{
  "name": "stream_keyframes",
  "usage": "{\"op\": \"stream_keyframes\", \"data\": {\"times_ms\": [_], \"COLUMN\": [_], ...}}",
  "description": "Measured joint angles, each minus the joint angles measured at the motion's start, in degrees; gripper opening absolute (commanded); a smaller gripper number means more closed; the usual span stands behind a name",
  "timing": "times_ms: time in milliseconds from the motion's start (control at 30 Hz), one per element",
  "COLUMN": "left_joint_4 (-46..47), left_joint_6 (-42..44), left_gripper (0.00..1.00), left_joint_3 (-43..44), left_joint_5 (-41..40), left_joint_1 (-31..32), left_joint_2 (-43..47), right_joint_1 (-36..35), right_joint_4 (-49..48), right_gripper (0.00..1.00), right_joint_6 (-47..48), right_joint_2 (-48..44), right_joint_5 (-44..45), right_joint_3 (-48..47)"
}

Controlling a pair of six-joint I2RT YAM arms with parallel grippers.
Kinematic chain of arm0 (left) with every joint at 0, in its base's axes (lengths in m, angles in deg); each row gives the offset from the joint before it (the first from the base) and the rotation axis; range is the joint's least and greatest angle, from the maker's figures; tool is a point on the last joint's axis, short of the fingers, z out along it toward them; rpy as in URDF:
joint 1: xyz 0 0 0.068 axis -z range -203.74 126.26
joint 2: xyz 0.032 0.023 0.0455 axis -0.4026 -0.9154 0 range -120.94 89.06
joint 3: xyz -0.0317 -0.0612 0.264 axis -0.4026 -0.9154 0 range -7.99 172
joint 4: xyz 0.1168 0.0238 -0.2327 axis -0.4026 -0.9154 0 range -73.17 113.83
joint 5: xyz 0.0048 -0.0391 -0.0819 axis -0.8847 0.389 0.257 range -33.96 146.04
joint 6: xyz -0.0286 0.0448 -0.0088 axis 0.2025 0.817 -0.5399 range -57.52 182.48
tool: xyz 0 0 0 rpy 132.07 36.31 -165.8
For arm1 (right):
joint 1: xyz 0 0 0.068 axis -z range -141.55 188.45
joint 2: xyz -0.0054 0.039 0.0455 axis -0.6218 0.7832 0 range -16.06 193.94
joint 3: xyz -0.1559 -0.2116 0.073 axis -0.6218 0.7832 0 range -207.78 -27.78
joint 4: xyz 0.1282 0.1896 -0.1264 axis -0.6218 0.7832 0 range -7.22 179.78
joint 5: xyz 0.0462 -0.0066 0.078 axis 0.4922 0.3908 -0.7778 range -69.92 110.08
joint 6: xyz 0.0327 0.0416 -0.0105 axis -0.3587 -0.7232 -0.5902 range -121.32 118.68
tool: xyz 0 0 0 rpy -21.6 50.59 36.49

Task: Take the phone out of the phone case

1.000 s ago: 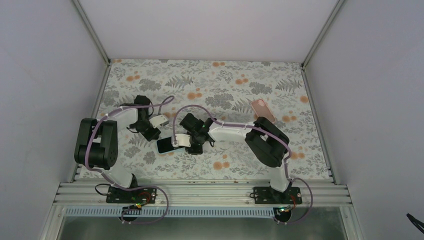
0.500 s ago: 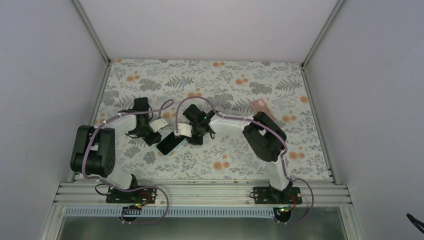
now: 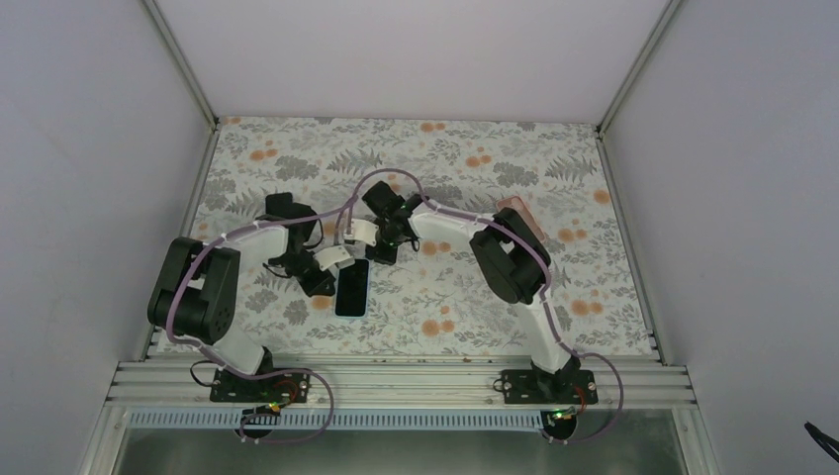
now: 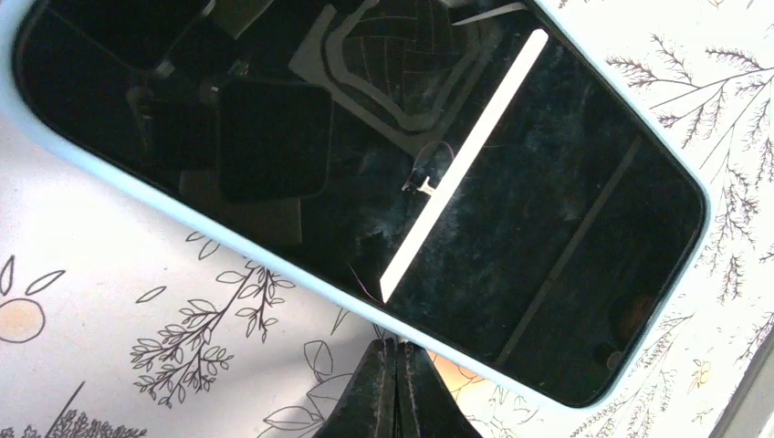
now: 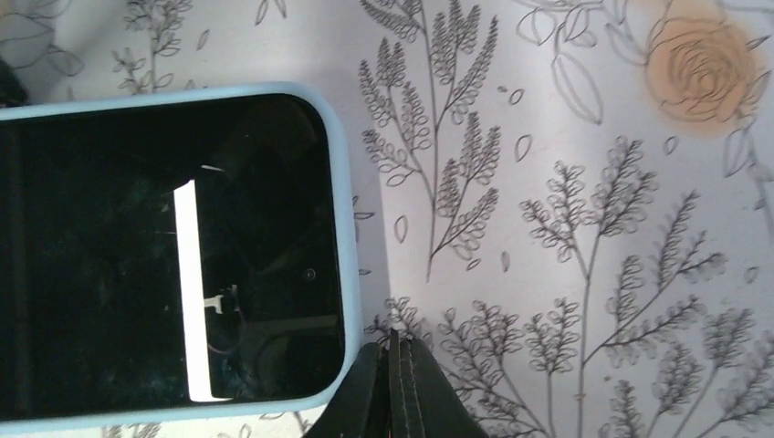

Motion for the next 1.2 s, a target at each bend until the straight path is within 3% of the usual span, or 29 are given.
{"op": "stream_keyframes", "data": {"times_ms": [433,767,1200], "left_joint_4": [-0.04,-0.79,1.64], "left_joint_6": [1.75,4.24,3.89], "left_gripper": [0.02,0.02,0.02], "left_joint_3": [-4.07,-6.12,-8.07], "left_joint_5": [-4.02,-8.31,-13.11], "left_joint_1": [-1.7,5.79,13.68], "left_joint_2": [5.33,15.87,11.34], "right_joint_1": [11.87,10.1,8.09], "right_joint_4": [12.83,20.79,23.87], "right_gripper": [0.04,0.04,0.04], "right_joint_6": [0.59,1.31,0.04], "right_joint_2": [-0.52,1.9,8.22], "right_joint_5": [-15.76,-20.37,-21.57], "right_joint_3": [0.87,-2.51,-10.78]}}
